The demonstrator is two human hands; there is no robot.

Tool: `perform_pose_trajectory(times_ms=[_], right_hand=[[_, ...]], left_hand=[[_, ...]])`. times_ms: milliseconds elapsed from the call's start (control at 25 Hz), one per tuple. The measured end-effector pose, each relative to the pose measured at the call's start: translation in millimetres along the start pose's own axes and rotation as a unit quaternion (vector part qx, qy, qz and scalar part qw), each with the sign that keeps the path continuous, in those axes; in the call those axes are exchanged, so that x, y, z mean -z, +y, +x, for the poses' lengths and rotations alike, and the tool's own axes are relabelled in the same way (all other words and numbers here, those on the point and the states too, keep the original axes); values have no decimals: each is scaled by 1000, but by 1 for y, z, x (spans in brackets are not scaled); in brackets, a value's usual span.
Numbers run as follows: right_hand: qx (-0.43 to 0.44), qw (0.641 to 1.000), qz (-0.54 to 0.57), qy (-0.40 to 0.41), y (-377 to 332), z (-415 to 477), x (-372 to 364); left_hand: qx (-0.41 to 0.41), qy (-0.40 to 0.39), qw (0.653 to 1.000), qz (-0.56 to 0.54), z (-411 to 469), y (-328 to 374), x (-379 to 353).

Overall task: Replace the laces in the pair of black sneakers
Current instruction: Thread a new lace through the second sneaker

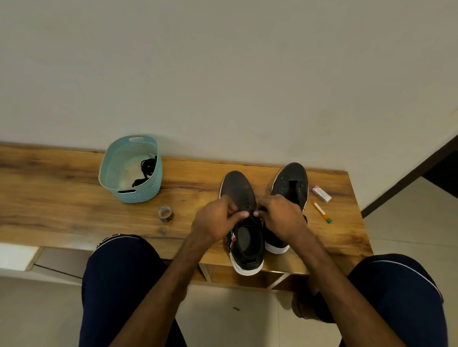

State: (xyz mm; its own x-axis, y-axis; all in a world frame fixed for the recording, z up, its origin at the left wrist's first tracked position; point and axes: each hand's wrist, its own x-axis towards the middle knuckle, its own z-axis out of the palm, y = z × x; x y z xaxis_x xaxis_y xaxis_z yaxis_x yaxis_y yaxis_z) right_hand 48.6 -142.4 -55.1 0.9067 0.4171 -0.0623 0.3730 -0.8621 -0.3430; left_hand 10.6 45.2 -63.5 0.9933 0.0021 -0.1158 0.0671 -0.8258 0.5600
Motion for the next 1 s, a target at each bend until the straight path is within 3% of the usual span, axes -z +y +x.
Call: perform_pose_trajectory(times_ms=[80,200,440,640,720,800,920,1000], right_hand=[[-2,1000,26,-8,-4,-4,0],[23,998,-64,-17,-16,-7,-7],[-10,995,-96,-9,-22,-6,-10],[5,999,-25,-36,-11,-6,-1],[5,1000,6,-21,-4,-6,9],[-2,1000,-23,2,0,-8,11],[-72,994,-78,-38,3,-7,6],[-102,991,-36,-75,7,-7,7]], left_hand=[[-5,-13,999,46,-2,3,-3],[3,16,990,141,-2,4,-9],[34,37,979,197,-1,-5,4],[25,-17,997,75,-2,-12,13],[59,6,997,46,2,-18,23],[77,33,991,105,3,-20,31],[94,39,971,214,0,-12,37],[102,12,969,227,-3,-10,39]])
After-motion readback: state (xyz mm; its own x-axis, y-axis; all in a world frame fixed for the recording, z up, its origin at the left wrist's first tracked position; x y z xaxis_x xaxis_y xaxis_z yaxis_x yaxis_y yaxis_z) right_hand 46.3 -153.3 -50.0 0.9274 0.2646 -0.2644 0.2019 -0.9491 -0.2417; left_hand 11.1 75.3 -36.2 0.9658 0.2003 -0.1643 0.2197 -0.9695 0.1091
